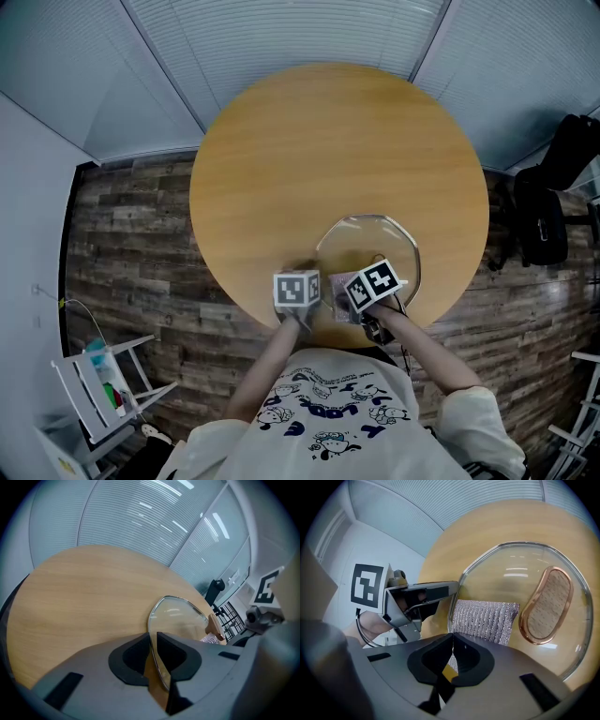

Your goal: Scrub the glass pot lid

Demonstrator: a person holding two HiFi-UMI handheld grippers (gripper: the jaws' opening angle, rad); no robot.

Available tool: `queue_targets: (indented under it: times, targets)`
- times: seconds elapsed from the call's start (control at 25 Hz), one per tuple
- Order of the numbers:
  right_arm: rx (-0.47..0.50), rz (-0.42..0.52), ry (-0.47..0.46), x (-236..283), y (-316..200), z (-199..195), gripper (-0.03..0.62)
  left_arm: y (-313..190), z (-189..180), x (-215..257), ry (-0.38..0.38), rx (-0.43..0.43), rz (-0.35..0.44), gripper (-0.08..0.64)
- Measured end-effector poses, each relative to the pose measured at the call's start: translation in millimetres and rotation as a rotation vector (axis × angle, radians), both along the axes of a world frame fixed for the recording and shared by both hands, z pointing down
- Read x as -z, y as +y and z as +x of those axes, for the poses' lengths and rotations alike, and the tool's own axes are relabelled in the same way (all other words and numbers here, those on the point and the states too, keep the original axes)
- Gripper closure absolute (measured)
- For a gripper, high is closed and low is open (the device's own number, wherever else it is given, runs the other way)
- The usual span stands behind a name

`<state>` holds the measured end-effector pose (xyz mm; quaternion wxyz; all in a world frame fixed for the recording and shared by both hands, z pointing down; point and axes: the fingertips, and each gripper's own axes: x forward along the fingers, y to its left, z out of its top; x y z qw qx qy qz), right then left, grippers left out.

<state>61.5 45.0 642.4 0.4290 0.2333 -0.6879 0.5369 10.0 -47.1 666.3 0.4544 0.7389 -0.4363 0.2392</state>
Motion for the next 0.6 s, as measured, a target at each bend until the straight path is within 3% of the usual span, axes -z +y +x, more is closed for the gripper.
queue_targets:
  times: [0.32,0.6]
  targets:
    - [0.012,0.002,0.000,-1,-7,-8,0.563,0,0,0,0.054,0.030,-0.010,0.502]
    - [0.014,0.003,-0.006,0,-13,-13,0.563,-5,-12,10,0.120,0.148,-0.020,0.511]
